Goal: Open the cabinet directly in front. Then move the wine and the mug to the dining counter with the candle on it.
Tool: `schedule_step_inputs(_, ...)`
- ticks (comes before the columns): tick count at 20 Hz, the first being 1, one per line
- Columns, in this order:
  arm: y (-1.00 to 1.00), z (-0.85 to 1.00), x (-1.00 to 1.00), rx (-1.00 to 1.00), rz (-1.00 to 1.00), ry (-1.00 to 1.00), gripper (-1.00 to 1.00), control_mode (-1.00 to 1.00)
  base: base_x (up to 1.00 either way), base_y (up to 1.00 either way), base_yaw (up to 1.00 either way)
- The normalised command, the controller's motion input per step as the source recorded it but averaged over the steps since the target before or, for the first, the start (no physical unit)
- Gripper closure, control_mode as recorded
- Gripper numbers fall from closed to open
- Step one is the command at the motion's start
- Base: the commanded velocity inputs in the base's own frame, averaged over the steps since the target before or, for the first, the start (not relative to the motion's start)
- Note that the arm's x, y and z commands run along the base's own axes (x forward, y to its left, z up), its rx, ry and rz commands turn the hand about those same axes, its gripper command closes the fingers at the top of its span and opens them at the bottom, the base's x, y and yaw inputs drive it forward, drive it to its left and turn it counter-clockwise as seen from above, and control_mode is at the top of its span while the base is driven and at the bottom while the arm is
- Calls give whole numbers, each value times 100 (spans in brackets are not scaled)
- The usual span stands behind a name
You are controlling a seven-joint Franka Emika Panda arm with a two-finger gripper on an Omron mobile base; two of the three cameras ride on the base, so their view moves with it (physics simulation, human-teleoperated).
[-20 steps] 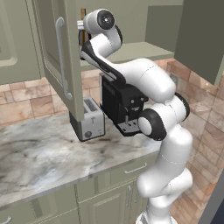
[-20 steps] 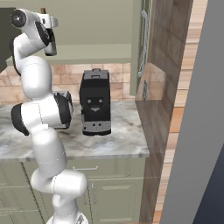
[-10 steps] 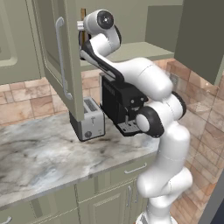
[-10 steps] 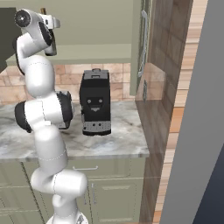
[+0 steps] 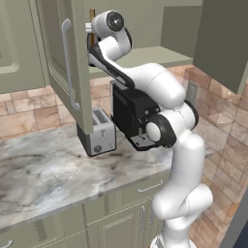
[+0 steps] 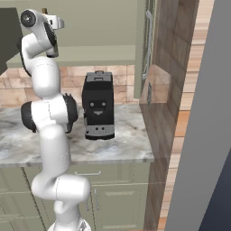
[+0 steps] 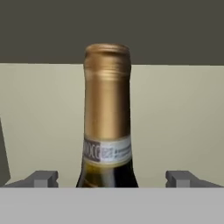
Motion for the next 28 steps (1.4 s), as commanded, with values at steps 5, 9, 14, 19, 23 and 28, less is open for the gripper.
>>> schedule_step_inputs(5,9,-4,14,0,0,0,-100,-100,0,0,0)
schedule_step_inputs(9,7,0,16,0,0,0,-100,-100,0,0,0)
schedule_step_inputs(14,4,-1,11,0,0,0,100,-100,0,0,0)
schedule_step_inputs(19,0,0,0,0,0,0,100,-100,0,0,0)
schedule_step_inputs(23,0,0,0,0,0,0,100,-100,0,0,0)
schedule_step_inputs(28,-11,0,-31,0,0,0,100,-100,0,0,0)
